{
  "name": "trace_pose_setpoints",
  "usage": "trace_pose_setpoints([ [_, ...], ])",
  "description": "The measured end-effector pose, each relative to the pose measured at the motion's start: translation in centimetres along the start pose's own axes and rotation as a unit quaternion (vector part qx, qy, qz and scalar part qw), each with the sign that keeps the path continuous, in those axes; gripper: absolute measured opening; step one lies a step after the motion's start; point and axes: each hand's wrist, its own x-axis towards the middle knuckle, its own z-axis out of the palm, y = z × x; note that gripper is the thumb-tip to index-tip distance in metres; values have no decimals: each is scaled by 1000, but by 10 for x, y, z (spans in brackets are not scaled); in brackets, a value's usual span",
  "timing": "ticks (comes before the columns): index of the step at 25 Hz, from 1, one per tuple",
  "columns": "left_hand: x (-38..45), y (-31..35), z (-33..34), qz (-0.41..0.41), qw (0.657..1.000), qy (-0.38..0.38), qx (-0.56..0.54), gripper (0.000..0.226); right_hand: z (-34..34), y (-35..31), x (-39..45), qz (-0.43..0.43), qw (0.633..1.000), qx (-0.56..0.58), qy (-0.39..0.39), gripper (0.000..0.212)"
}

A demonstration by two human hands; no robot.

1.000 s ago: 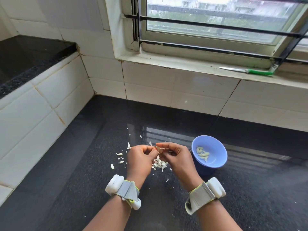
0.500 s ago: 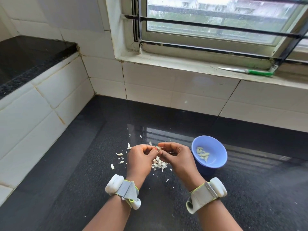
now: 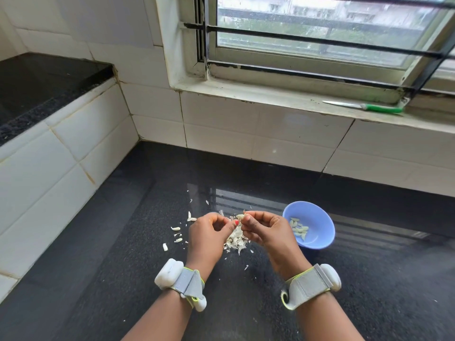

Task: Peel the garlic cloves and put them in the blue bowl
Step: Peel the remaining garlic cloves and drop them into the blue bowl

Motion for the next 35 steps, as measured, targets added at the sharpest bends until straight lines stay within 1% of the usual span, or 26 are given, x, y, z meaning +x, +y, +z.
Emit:
trace_pose_setpoints([
  [1, 0, 1, 0, 3, 1000, 0, -14, 12, 0, 1, 0, 1, 1000, 0, 2, 8],
  [4, 0, 1, -1, 16, 996, -23, -83, 13, 0, 1, 0, 2, 1000, -6, -4, 12],
  [6, -2, 3, -1, 33, 994, -34, -99, 13, 0, 1, -1, -6, 1000, -13, -15, 15],
  [8, -4, 5, 0, 68, 994, -23, -87, 13, 2, 0, -1, -9, 1000, 3, -21, 12],
  [10, -4, 4, 0, 110, 992, 6, -57, 8, 3, 0, -2, -10, 1000, 12, -23, 11],
  [12, -4, 4, -1, 125, 991, 28, -34, 4, 4, 1, -3, -28, 999, -22, -26, 11],
  [15, -4, 6, 0, 96, 994, 23, -41, 3, 4, 3, -3, -60, 995, -78, -9, 5],
  [17, -5, 7, 1, 59, 995, 1, -76, 6, 4, 4, -2, -65, 994, -84, -2, 4],
  [19, -5, 9, 2, 24, 992, -19, -125, 6, 4, 4, -1, -62, 995, -76, -10, 4],
  [21, -6, 10, 2, -6, 984, -34, -177, 8, 4, 4, -1, -61, 996, -60, -16, 11],
  [23, -8, 12, 2, -47, 969, -63, -233, 11, 5, 6, -1, -64, 996, -53, -11, 17],
  [25, -7, 11, 1, -89, 954, -99, -269, 12, 5, 7, -1, -70, 996, -55, 1, 11],
  [27, -6, 9, 0, -103, 953, -96, -269, 11, 6, 7, -2, -76, 995, -57, 20, 2],
  [29, -5, 6, 0, -68, 977, -49, -198, 10, 9, 6, -4, -84, 994, -60, 39, 5],
  [31, -6, 6, 0, -6, 994, -2, -113, 4, 13, 4, -6, -94, 992, -66, 50, 8],
  [32, -7, 7, 0, 25, 996, 19, -84, 3, 15, 4, -6, -97, 992, -69, 52, 9],
  [33, -8, 8, 0, 60, 996, 42, -53, 6, 16, 2, -7, -97, 991, -72, 53, 9],
  [35, -7, 8, 1, 146, 987, 71, 12, 10, 15, 0, -8, -99, 991, -76, 52, 8],
])
